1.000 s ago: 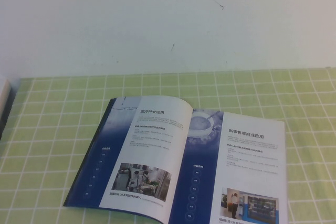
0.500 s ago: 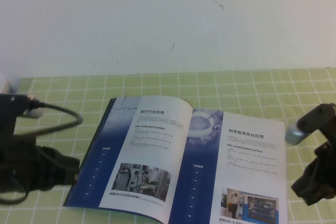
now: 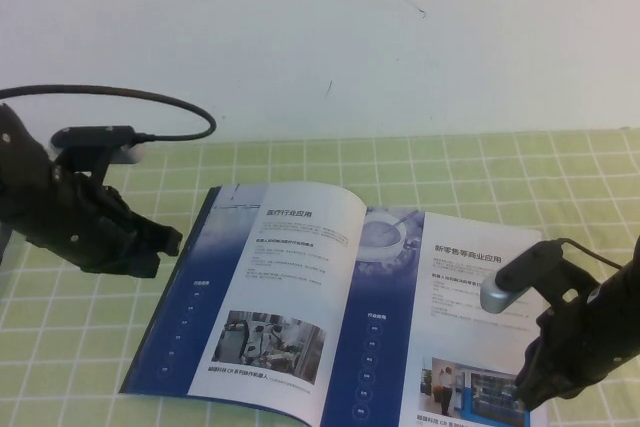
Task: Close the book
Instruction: 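Close the open booklet and leave it lying on the table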
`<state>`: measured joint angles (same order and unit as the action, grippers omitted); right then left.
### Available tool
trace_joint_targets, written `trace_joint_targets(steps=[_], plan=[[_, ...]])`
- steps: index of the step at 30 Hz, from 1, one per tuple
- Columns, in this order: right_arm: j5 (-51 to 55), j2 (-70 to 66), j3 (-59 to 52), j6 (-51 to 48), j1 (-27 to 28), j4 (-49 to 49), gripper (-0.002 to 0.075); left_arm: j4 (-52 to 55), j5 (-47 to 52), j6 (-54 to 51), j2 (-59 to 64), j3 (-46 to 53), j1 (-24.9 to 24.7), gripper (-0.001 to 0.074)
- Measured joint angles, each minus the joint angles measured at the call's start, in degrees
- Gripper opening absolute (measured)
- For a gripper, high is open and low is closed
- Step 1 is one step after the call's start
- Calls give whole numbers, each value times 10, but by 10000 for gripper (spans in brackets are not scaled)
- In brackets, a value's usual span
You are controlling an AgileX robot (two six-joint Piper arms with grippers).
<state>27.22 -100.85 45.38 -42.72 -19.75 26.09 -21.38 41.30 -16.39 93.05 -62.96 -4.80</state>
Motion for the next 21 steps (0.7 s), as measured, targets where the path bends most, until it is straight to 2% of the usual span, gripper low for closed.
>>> trace_joint_targets(steps=[11, 17, 21], plan=[[17, -18, 10, 1, 0, -2, -3, 59, -5, 34, 163, -78, 0, -4], [18, -18, 11, 1, 0, -2, -3, 135, -7, 91, 199, -121, 0, -4], [19, -18, 11, 1, 0, -2, -3, 137, -7, 100, 214, -131, 0, -4]])
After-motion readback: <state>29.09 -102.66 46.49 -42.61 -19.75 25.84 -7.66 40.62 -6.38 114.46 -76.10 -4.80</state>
